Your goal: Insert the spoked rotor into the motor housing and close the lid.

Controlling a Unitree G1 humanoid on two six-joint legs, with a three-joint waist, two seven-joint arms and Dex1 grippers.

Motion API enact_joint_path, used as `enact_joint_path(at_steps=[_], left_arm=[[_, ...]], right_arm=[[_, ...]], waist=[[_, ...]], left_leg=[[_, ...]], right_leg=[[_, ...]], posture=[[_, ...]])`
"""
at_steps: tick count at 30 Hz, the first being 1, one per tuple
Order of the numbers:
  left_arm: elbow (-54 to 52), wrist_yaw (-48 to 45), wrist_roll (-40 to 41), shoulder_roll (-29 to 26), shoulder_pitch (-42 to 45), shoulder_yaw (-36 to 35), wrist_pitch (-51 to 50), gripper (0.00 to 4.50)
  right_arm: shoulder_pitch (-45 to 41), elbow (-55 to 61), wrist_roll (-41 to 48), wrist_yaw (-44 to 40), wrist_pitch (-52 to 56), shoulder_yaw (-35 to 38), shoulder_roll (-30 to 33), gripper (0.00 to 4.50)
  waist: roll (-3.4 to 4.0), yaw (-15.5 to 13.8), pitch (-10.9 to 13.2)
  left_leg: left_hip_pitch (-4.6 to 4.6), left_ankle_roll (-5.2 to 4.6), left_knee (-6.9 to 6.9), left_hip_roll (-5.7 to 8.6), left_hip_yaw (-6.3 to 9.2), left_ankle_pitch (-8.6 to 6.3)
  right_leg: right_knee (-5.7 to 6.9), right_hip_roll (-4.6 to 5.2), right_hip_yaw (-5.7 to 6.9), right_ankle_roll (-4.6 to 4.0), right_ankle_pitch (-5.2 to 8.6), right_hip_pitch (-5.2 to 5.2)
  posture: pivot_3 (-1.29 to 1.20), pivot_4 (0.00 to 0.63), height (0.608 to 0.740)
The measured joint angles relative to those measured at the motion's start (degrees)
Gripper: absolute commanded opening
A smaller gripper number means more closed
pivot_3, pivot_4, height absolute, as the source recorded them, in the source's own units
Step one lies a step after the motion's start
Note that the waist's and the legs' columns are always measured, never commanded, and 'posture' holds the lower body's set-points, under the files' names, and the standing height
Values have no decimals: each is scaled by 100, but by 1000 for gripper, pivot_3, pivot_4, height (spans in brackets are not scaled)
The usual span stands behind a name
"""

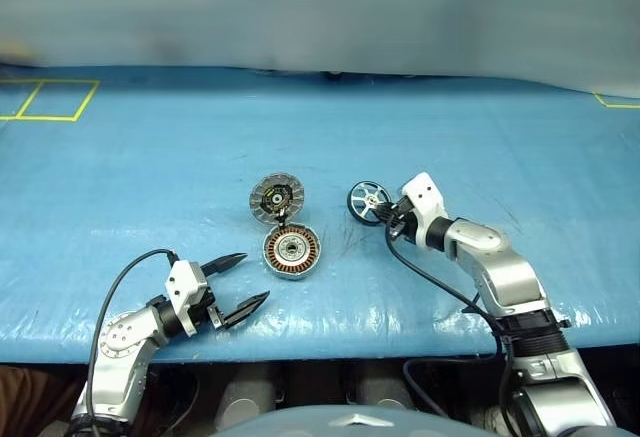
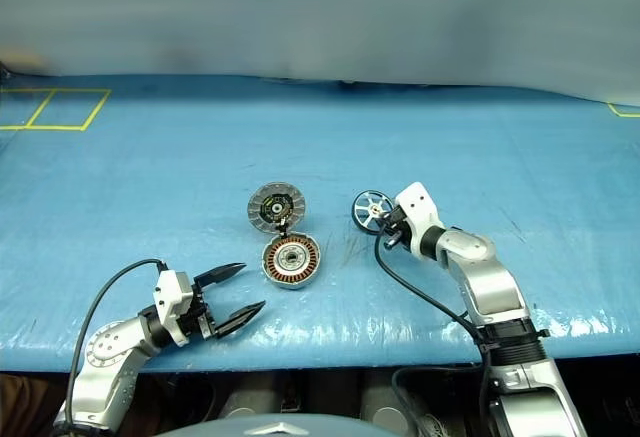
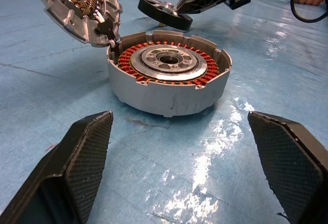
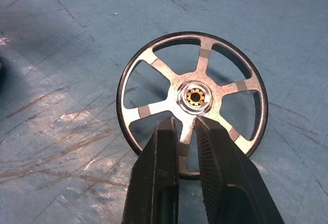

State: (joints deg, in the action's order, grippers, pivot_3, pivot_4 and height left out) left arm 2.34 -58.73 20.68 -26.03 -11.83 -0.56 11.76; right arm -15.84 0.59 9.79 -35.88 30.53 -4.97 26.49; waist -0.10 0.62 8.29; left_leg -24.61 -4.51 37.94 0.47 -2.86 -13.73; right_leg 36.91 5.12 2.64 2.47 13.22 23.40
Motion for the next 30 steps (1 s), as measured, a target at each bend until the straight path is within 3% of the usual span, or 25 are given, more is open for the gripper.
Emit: enact_joint_path(at_steps=[11, 15, 30], left_arm=[[0, 9, -2, -9, -51, -5, 0, 4500], [-1, 17, -26, -12, -30, -4, -1, 4500], [0, 18, -32, -12, -11, 17, -3, 4500]], right_arm=[[279, 63, -9, 9, 245, -37, -6, 654], [279, 27, 2, 54, 183, 1, -47, 18], [326, 348, 157, -225, -268, 19, 3, 18]], waist=[[-12, 8, -15], [-12, 9, -16], [2, 1, -7]], left_leg=[[5, 17, 0, -1, -3, -10], [4, 16, 0, -1, -4, -10], [-6, -6, -2, 0, -6, 1]], right_leg=[[1, 5, 4, 0, 0, 0], [1, 5, 4, 0, 0, 0], [-1, 6, 4, 1, 0, 9]], posture=[[0, 150, 740], [0, 150, 740], [0, 150, 740]])
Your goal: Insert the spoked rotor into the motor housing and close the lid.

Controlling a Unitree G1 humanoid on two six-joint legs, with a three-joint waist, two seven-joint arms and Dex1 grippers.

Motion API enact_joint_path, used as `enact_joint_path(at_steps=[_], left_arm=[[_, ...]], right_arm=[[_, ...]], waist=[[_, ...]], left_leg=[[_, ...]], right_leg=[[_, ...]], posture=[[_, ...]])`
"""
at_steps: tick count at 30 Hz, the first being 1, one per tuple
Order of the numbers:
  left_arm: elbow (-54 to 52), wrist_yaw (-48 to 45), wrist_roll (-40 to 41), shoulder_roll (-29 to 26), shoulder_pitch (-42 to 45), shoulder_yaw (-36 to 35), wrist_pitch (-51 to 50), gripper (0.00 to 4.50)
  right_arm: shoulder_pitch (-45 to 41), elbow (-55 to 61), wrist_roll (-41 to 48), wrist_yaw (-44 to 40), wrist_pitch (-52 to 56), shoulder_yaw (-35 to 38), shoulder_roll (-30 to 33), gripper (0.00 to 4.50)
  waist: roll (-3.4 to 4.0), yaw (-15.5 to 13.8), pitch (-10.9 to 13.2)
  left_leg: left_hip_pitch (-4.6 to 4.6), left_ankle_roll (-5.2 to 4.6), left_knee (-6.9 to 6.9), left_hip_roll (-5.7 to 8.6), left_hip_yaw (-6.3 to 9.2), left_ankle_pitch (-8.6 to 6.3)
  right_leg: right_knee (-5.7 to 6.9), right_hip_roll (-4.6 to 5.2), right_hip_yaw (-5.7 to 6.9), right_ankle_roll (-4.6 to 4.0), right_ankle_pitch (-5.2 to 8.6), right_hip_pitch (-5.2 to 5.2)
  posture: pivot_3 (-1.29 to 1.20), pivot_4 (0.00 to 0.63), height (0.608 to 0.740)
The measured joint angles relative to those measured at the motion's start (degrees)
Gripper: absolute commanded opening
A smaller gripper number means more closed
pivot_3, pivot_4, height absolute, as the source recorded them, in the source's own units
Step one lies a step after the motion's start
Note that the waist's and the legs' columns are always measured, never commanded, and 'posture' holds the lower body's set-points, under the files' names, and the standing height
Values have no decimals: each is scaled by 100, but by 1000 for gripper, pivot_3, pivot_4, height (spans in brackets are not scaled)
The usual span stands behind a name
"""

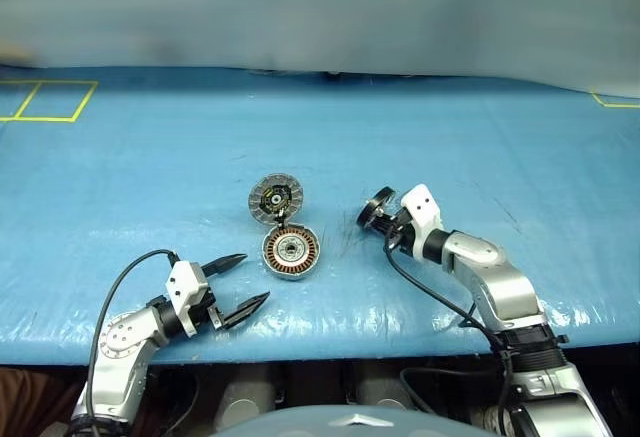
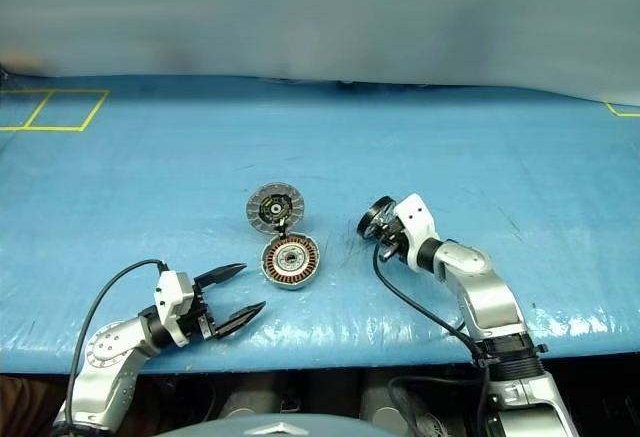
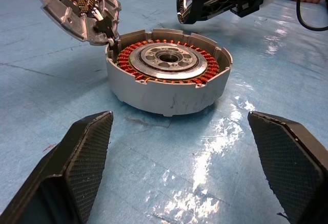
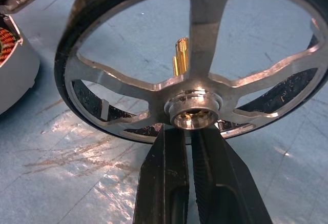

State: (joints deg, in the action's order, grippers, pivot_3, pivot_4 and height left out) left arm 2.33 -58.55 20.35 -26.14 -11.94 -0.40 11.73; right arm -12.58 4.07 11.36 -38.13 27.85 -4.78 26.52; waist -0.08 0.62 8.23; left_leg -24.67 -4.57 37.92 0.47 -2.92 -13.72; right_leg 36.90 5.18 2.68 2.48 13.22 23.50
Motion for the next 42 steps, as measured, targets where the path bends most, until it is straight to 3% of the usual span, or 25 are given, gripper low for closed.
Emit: enact_joint_path(at_steps=[5, 10, 15, 22, 42], left_arm=[[0, -15, 1, 0, 1, 0, -1, 4500], [0, -25, 4, 2, 15, 9, -8, 4500], [0, -30, 4, 5, 40, 52, -25, 4500], [4, -27, 3, 11, 124, 96, -27, 4500], [136, -24, 0, 132, 84, 110, -13, 4500]], right_arm=[[-32, 557, -473, -423, -200, -471, 805, 18], [-146, 1060, -821, -870, -338, -997, 1221, 18], [-820, 1274, -1472, -1267, -758, -1677, 1431, 18], [-1406, 1202, -2128, -1596, -1266, -2373, 1307, 18], [-2005, 708, -2806, -2040, -1787, -2715, 717, 18]], waist=[[3, -8, 3], [6, 5, 4], [3, -5, 5], [0, -19, 7], [0, 0, 8]], left_leg=[[-2, -3, -1, 0, -1, -1], [-1, -4, 0, -1, -2, 0], [-2, -4, 6, -1, -2, 0], [-4, -5, 7, 0, -2, 0], [-2, -1, 8, 0, -1, 1]], right_leg=[[-4, 1, 3, 0, 0, 2], [-2, 1, 4, 0, 0, 2], [-2, 3, 11, 0, 0, 2], [-5, 4, 16, 1, 0, 0], [-1, 5, 18, 3, -2, 0]], posture=[[0, 150, 740], [0, 150, 740], [0, 150, 740], [0, 150, 740], [0, 150, 740]])
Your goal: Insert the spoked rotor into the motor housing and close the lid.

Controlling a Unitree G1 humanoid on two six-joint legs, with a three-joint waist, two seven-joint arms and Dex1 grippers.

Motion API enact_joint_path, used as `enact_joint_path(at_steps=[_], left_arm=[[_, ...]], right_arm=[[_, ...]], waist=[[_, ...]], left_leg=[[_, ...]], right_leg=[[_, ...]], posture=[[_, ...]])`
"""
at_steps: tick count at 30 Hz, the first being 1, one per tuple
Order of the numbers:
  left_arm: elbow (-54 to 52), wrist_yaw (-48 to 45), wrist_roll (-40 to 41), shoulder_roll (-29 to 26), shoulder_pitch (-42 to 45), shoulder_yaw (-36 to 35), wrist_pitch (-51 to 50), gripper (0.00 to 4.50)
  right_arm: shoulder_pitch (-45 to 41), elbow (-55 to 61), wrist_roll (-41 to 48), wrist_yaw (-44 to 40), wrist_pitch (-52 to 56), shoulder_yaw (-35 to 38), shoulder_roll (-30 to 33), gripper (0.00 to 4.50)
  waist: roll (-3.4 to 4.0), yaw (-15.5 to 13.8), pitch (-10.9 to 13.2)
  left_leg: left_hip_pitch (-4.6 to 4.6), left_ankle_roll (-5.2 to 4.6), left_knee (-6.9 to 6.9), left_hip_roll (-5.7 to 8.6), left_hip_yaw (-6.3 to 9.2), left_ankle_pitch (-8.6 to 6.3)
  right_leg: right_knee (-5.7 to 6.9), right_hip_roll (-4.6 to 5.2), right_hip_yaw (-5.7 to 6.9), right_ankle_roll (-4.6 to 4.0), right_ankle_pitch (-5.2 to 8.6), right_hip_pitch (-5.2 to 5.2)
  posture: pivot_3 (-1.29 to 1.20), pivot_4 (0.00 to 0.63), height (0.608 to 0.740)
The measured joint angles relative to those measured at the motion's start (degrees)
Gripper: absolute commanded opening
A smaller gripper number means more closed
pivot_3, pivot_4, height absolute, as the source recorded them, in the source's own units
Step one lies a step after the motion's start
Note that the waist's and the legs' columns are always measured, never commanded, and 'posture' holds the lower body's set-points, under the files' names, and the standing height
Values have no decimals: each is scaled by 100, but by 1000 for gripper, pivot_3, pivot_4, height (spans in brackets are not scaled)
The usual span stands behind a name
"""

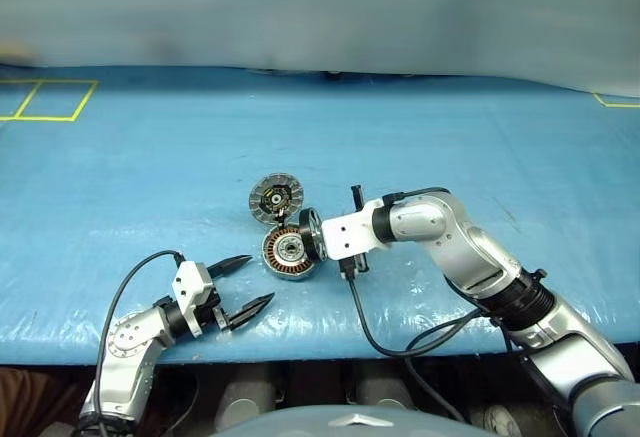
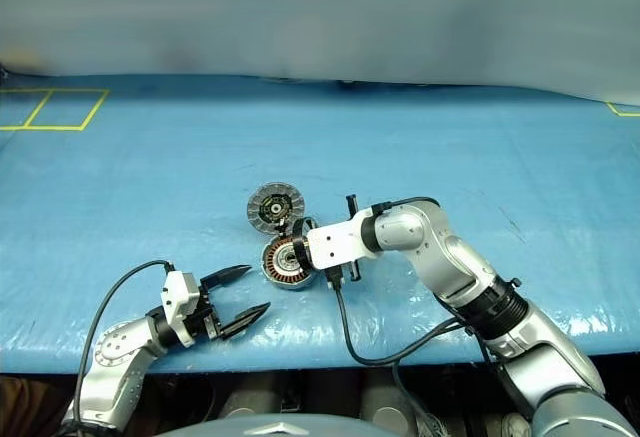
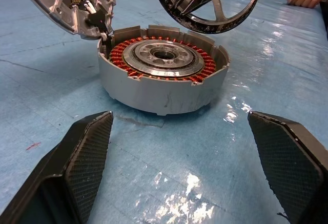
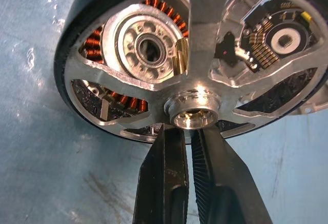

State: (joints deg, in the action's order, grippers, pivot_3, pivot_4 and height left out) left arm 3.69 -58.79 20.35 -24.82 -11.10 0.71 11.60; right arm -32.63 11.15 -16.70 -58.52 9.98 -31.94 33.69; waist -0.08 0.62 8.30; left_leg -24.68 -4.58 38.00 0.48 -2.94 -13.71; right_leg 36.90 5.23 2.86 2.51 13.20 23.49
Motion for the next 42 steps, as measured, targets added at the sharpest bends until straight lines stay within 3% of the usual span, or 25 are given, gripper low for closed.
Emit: enact_joint_path(at_steps=[42], left_arm=[[50, 126, -15, 20, -69, 26, 134, 4500]], right_arm=[[-102, -317, -493, -185, -128, -128, -285, 18]], waist=[[0, 1, 0]], left_leg=[[0, 10, -1, 1, 0, -5]], right_leg=[[0, 3, 1, 0, 0, 0]], posture=[[0, 150, 740]])
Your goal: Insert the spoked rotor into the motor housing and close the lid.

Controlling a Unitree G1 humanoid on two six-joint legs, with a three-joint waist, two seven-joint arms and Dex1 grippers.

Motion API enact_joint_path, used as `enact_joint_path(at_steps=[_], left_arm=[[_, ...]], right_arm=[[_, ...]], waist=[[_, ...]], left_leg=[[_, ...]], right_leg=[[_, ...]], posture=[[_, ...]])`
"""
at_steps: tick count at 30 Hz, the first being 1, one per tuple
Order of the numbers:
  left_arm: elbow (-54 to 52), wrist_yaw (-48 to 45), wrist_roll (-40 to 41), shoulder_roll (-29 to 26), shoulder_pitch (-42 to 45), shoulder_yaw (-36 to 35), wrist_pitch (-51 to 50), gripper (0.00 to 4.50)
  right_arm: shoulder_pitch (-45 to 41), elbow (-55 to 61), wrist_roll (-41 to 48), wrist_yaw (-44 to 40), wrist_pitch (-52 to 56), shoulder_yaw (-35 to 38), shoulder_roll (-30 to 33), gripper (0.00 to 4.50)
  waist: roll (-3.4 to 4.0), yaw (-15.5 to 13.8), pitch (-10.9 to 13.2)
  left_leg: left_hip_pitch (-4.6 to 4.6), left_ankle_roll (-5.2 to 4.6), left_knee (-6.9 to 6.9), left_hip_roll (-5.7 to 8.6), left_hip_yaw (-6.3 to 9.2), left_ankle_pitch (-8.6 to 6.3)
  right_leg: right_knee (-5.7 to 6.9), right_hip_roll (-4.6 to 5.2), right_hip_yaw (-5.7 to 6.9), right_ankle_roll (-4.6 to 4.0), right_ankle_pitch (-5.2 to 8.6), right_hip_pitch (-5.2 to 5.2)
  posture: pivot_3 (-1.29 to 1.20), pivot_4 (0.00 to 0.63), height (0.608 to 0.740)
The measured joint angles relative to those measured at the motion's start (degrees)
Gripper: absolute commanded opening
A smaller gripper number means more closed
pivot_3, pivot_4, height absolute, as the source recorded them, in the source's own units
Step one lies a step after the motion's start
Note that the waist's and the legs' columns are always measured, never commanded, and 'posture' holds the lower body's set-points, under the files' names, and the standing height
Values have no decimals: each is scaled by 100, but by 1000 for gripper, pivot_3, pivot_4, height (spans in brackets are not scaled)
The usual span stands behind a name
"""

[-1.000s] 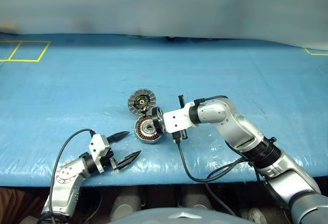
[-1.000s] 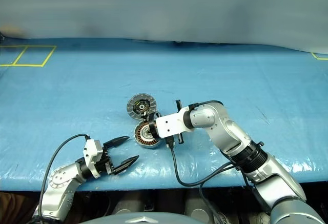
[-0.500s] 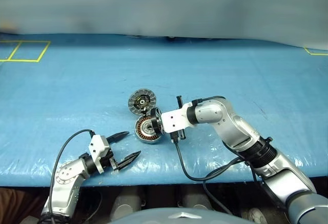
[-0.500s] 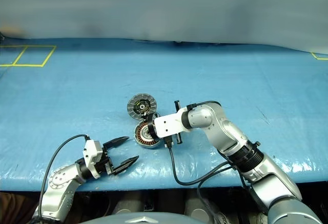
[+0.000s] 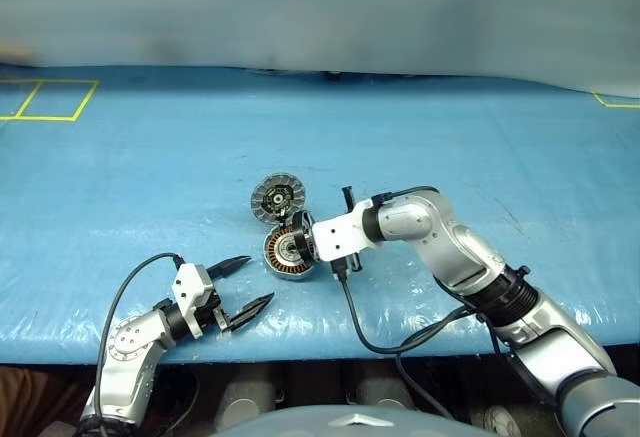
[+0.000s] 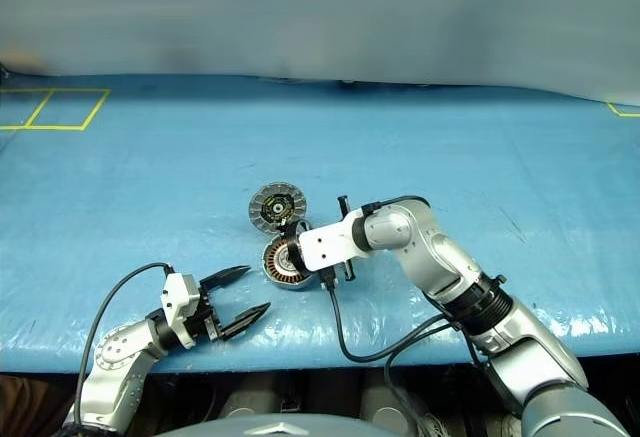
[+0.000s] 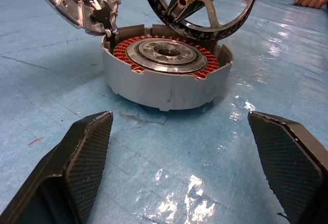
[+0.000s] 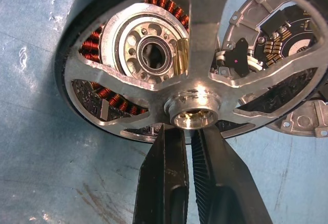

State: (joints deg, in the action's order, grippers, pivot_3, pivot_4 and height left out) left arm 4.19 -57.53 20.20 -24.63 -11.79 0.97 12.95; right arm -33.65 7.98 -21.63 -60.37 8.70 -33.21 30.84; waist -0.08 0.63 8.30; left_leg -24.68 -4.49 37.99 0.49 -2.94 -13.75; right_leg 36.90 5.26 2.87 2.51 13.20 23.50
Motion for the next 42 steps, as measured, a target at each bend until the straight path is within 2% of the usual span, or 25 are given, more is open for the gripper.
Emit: enact_joint_path(at_steps=[23, 30, 42], left_arm=[[1, 116, -2, 103, -45, 12, 54, 4500], [1, 125, -3, 171, -76, 30, 118, 4500], [2, 117, -4, 168, -71, 34, 118, 4500]], right_arm=[[-258, -92, -533, -238, -174, -255, -178, 18], [-330, -106, -666, -211, -218, -268, -232, 2071], [-175, 81, -483, -249, -52, -172, -320, 2071]], waist=[[0, 3, 0], [-1, 0, -1], [0, 1, -1]], left_leg=[[4, 0, 1, 0, 0, 3], [5, 1, 0, 0, 1, 3], [5, 7, 0, 0, 1, -1]], right_leg=[[3, 0, 4, 1, -1, -3], [3, 0, 6, 1, -1, -4], [2, 2, 6, 1, -1, -4]], posture=[[0, 150, 740], [0, 150, 740], [0, 150, 740]])
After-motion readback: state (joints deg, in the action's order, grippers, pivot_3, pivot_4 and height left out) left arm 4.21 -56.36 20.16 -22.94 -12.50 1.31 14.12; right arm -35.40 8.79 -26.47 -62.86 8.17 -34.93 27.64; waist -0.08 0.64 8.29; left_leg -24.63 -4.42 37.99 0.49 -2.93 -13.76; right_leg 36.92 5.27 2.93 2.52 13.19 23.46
